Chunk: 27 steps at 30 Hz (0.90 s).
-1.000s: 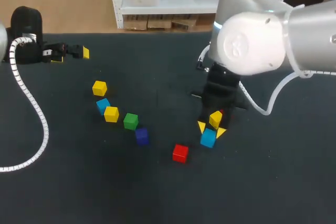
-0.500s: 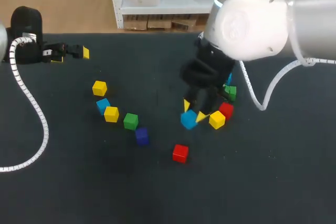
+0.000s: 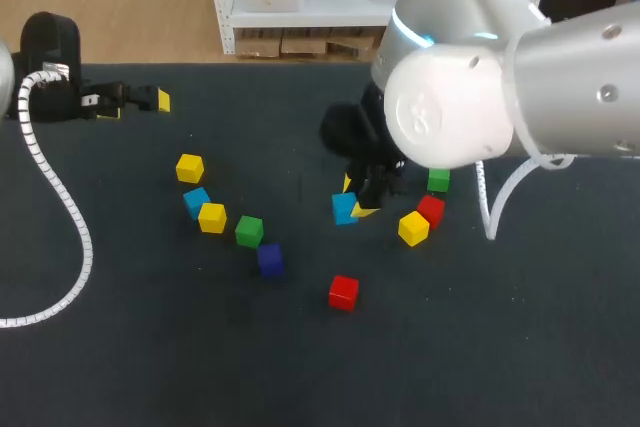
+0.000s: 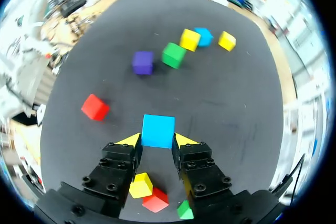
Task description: Place the blue cubes, place green cubes on the blue cubes, place the yellow cubes on the green cubes, then place the red cubes on the yellow cubes, and place purple cube on the red cubes.
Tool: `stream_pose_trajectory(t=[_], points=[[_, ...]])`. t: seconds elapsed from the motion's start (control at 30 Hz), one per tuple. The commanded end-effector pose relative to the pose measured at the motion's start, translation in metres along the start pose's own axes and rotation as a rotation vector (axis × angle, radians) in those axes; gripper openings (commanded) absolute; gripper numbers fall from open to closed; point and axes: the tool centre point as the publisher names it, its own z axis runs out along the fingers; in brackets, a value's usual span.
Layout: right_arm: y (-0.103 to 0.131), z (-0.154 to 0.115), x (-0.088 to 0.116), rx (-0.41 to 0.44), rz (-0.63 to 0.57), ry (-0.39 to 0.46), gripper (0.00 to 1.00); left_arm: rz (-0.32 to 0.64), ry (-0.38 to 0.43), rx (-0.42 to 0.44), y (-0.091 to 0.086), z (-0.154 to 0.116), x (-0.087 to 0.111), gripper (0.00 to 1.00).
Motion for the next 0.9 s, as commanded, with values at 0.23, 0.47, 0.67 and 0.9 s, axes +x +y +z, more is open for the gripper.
stream_pose_trajectory(t=[0.23,0.47,0.67,0.9], points=[[-0.021,0.017,-0.002,0.121,0.334,0.006,0.00,0.000,0.000,0.000,0.000,0.000,0.000,1.00],[-0.033,0.027,-0.003,0.132,0.328,0.005,0.00,0.000,0.000,0.000,0.000,0.000,0.000,1.00],[-0.040,0.028,-0.007,0.141,0.234,0.039,0.00,0.000,0.000,0.000,0.000,0.000,0.000,1.00],[-0.046,0.026,-0.005,0.149,0.202,0.058,0.00,0.000,0.000,0.000,0.000,0.000,0.000,1.00]])
